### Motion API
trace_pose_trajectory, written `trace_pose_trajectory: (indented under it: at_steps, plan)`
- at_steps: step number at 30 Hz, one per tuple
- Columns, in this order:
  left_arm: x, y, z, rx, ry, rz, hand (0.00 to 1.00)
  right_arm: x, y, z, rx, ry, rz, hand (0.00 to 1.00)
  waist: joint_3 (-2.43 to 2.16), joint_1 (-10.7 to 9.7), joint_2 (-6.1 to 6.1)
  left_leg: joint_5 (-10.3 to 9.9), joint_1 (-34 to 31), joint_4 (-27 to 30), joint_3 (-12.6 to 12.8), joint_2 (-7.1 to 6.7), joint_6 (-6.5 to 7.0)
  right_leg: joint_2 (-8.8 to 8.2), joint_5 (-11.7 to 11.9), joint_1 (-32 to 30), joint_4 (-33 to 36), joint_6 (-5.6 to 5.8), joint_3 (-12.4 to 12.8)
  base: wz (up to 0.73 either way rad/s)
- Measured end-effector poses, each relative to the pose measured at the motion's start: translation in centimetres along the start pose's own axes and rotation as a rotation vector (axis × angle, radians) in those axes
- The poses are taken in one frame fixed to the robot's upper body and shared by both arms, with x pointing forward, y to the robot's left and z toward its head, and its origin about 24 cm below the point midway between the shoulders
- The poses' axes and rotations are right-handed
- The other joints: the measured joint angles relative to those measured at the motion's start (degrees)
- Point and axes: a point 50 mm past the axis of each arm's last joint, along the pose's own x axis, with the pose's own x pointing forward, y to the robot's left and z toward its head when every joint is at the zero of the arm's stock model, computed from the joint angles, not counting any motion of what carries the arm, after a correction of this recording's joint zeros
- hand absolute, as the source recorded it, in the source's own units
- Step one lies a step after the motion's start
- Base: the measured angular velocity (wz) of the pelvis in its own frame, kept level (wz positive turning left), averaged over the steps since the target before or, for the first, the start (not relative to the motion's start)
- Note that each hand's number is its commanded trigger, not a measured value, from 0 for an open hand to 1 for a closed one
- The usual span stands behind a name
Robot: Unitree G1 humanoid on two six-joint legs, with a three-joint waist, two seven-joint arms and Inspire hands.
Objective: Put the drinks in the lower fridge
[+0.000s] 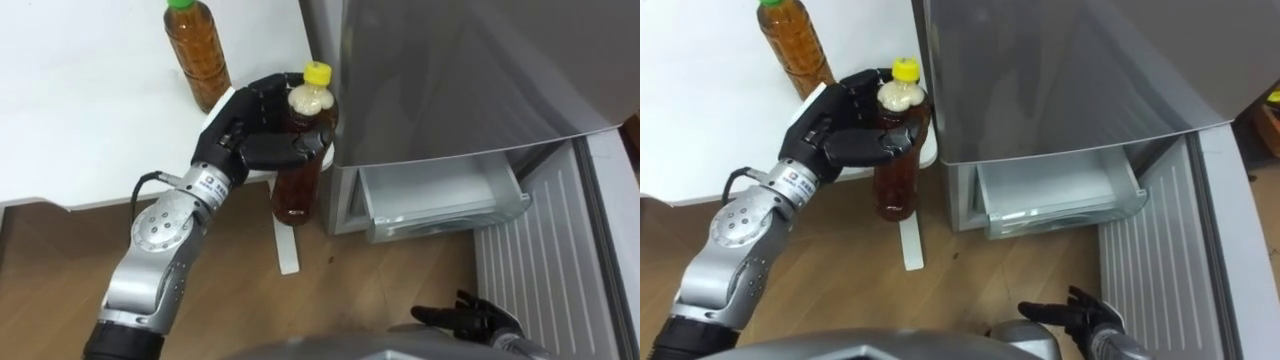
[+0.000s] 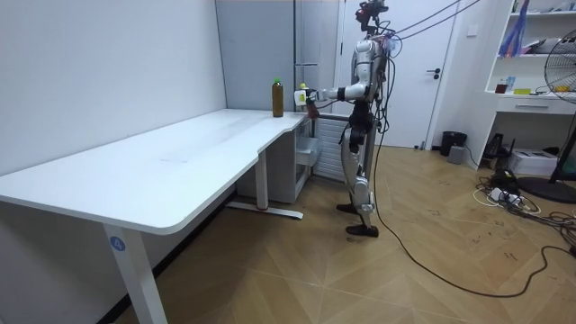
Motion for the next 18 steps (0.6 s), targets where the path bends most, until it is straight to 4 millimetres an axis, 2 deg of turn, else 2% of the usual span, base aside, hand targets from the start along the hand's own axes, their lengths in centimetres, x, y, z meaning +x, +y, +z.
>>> trace_pose_trajectory:
  at_steps: [8, 18]
  plan:
    - [0.0, -0.1, 0.0, -0.003, -0.001, -0.005, 1.00, 0.0, -0.1, 0.0, -0.005, -0.007, -0.003, 0.00, 0.04, 0.0, 0.32, 0.0, -0.1, 0.4, 0.0, 0.00, 0.00, -0.06, 0.0, 0.0, 0.0, 0.00, 0.1, 0.00]
    - [0.1, -0.5, 0.6, -0.035, -0.035, -0.029, 1.00, 0.2, 0.8, 1.3, -0.117, -0.045, 0.045, 0.00, -0.04, 0.2, -0.08, 0.1, -2.1, 1.2, 0.0, 0.02, -0.08, -0.14, 0.1, -1.8, 0.6, -0.18, 0.0, 0.00]
